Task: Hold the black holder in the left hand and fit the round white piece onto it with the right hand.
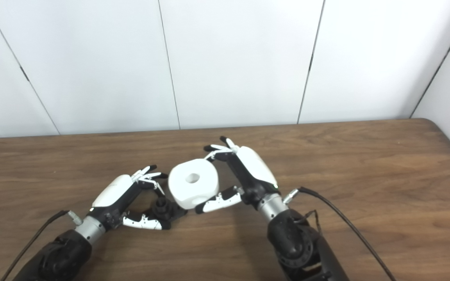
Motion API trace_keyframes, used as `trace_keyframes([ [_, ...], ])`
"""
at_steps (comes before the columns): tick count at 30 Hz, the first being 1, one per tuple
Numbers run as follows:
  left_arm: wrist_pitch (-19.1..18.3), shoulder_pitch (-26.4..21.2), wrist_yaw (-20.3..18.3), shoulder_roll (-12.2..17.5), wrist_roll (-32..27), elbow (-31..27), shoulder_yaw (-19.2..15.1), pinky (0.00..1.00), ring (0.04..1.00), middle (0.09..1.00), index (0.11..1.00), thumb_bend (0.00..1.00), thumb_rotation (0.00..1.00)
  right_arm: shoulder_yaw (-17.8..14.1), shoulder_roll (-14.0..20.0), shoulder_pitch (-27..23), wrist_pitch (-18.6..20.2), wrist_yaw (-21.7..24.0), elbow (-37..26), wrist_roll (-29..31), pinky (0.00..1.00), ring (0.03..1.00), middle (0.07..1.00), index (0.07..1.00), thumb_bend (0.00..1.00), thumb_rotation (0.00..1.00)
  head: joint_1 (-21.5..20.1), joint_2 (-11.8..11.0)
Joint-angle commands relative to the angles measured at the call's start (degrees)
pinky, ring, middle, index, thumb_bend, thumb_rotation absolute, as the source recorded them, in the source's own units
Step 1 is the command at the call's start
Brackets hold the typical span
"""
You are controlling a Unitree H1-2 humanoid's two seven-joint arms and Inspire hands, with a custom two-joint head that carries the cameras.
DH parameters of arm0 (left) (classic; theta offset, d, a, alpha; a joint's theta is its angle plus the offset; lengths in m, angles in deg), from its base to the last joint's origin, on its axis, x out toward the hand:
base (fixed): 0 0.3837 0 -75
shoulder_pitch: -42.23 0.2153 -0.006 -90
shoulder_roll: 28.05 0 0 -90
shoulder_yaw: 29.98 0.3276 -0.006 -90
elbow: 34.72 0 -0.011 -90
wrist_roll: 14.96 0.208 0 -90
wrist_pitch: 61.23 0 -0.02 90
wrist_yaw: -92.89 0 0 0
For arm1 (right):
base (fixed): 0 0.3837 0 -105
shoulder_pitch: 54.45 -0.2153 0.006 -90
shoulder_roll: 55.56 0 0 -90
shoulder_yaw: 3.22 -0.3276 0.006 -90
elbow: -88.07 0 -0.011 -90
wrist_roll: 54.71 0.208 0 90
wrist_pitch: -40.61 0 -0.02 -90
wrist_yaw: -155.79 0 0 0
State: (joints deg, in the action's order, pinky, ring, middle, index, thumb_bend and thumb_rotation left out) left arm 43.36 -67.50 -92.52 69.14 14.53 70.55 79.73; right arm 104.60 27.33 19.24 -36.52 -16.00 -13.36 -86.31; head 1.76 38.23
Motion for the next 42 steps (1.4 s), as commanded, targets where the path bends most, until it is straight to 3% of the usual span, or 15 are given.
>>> trace_keyframes([
  [1,-0.9,0.8,-3.0,-0.4,2.0,0.7,2.2,1.0,1.0,0.881,0.483,0.52,0.05,-0.2,-0.9,-1.4,-2.1,-0.8,-0.9,0.5,1.0,1.0,0.859,0.486,0.51,0.15,0.1,0.0],
  [26,-2.8,1.9,-2.8,-1.1,2.0,-1.1,3.5,1.0,1.0,0.879,0.483,0.52,0.05,0.1,-5.0,-1.5,-2.8,-1.9,5.0,1.8,1.0,1.0,0.865,0.486,0.51,0.16,2.4,0.0],
  [42,-2.9,2.0,-2.6,-1.4,1.9,-0.9,3.9,1.0,1.0,0.881,0.483,0.52,0.05,0.0,-6.6,-3.5,-5.3,-3.9,9.6,2.3,1.0,1.0,0.856,0.487,0.51,0.16,2.8,-0.6],
])
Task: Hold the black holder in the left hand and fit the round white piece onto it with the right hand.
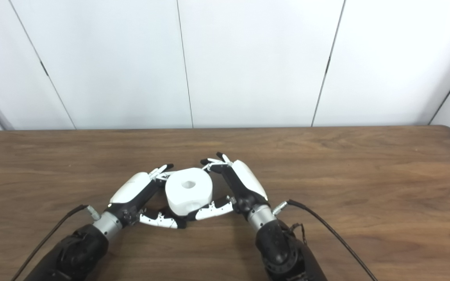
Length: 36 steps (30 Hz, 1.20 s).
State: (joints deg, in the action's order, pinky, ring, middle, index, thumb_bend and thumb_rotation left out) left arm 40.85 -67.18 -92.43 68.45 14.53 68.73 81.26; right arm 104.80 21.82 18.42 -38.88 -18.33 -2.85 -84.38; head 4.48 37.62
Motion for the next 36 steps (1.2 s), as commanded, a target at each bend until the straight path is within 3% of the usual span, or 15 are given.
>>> trace_keyframes([
  [1,-0.3,1.7,-2.7,-0.8,1.9,1.0,2.3,1.0,1.0,0.88,0.483,0.52,0.05,-0.1,-1.1,-2.8,-3.1,-1.7,-0.7,0.4,1.0,1.0,0.857,0.487,0.51,0.16,0.1,0.0],
  [36,-0.9,1.4,-2.0,-1.1,2.0,0.0,2.1,1.0,1.0,0.882,0.482,0.52,0.05,2.3,-0.7,-2.2,-3.1,-0.5,0.7,0.1,1.0,0.998,0.859,0.487,0.51,0.16,1.6,1.1],
])
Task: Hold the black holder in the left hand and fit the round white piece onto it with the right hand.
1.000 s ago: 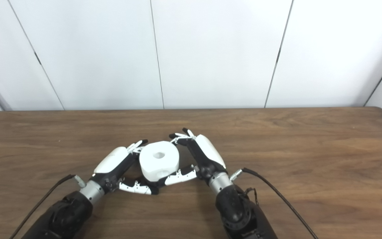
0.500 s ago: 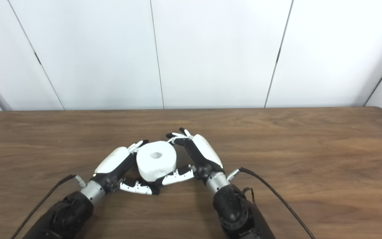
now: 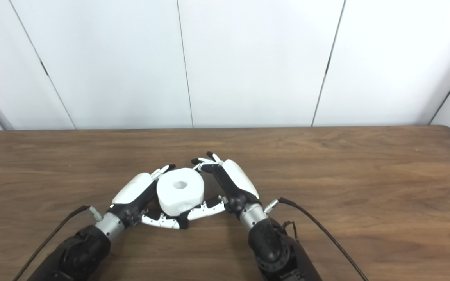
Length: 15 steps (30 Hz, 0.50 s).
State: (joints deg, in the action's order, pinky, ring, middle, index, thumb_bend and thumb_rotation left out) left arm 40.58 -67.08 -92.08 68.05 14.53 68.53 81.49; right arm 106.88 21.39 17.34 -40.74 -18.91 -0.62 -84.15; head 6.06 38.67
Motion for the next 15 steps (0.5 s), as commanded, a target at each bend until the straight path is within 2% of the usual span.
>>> trace_keyframes([
  [1,-0.7,1.4,-2.3,-0.7,2.0,0.2,1.8,1.0,1.0,0.88,0.483,0.52,0.05,0.4,-0.1,-1.0,-1.3,0.1,-1.4,-0.3,1.0,0.997,0.858,0.486,0.51,0.16,0.1,0.1],
  [15,-1.3,1.6,-2.8,-0.9,1.7,-1.0,2.1,1.0,1.0,0.872,0.482,0.52,0.05,0.6,0.7,-0.9,-0.6,0.7,-0.7,-0.1,1.0,0.995,0.858,0.487,0.51,0.16,-0.1,0.9],
])
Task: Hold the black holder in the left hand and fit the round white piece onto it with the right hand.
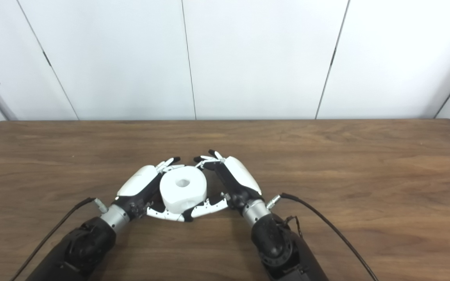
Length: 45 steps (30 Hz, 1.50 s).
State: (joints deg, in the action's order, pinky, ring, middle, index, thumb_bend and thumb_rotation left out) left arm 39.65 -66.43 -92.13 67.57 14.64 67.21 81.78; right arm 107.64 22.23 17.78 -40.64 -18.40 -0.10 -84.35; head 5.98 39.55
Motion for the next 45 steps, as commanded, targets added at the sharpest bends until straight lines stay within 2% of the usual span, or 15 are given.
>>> trace_keyframes([
  [1,-0.4,1.0,-2.8,-0.4,1.5,0.2,1.7,1.0,1.0,0.872,0.482,0.52,0.05,-0.2,0.0,-1.4,-0.7,0.2,-1.2,0.0,1.0,0.995,0.858,0.487,0.51,0.16,0.0,0.1],
  [12,-2.4,1.6,-3.6,-0.7,1.6,-2.1,1.8,1.0,1.0,0.879,0.482,0.52,0.05,-0.2,1.8,-1.2,0.5,1.8,-2.0,-0.4,1.0,0.991,0.855,0.487,0.51,0.16,0.0,1.5],
  [17,-2.9,1.6,-3.8,-0.7,1.7,-2.4,1.8,1.0,1.0,0.879,0.482,0.52,0.05,0.9,3.3,-1.5,2.6,5.3,-3.5,-0.9,1.0,1.0,0.885,0.493,0.52,0.17,-0.1,1.9],
  [18,-2.9,1.6,-3.8,-0.7,1.7,-2.4,1.9,1.0,1.0,0.879,0.482,0.52,0.05,1.4,3.9,-1.7,3.3,6.5,-4.0,-1.2,1.0,1.0,0.902,0.583,0.65,0.31,-0.1,1.9],
  [19,-2.9,1.5,-3.8,-0.7,1.6,-2.4,1.8,1.0,1.0,0.879,0.482,0.52,0.05,1.8,4.4,-1.9,4.1,7.6,-4.5,-1.4,1.0,1.0,0.917,0.658,0.75,0.4,-0.1,2.0],
  [22,-2.7,1.6,-3.7,-0.8,1.5,-2.4,1.8,1.0,1.0,0.877,0.482,0.52,0.05,2.3,5.1,-2.1,6.4,9.7,-5.7,-1.5,1.0,1.0,0.942,0.759,0.85,0.45,0.0,2.1],
  [24,-3.0,1.7,-3.7,-0.8,1.7,-2.7,1.8,1.0,1.0,0.875,0.482,0.52,0.05,2.4,5.5,-2.1,7.6,10.6,-6.4,-1.7,1.0,1.0,0.953,0.804,0.89,0.46,0.1,2.1],
  [31,-3.8,1.6,-4.2,-0.5,1.8,-3.3,1.9,1.0,1.0,0.877,0.482,0.52,0.05,2.0,5.9,-2.1,9.9,12.4,-8.1,-1.4,1.0,1.0,0.984,0.907,0.91,0.45,0.1,2.3],
  [40,-3.3,1.3,-4.0,-0.5,1.8,-2.7,1.7,1.0,1.0,0.876,0.482,0.52,0.05,1.6,6.4,-2.6,10.4,12.2,-8.2,-1.5,1.0,1.0,0.992,0.902,0.89,0.45,0.0,2.3],
  [44,-3.2,1.2,-4.0,-0.4,1.5,-2.2,1.5,1.0,1.0,0.875,0.482,0.52,0.05,-0.2,7.3,-2.1,9.0,11.1,-7.4,-0.3,1.0,1.0,0.982,0.904,0.88,0.43,-0.3,2.0],
  [45,-3.2,1.1,-4.1,-0.3,1.3,-2.3,1.4,1.0,1.0,0.876,0.482,0.52,0.05,-0.7,7.8,-1.9,9.7,11.5,-7.8,-0.3,1.0,1.0,0.982,0.915,0.88,0.43,-0.3,2.0],
])
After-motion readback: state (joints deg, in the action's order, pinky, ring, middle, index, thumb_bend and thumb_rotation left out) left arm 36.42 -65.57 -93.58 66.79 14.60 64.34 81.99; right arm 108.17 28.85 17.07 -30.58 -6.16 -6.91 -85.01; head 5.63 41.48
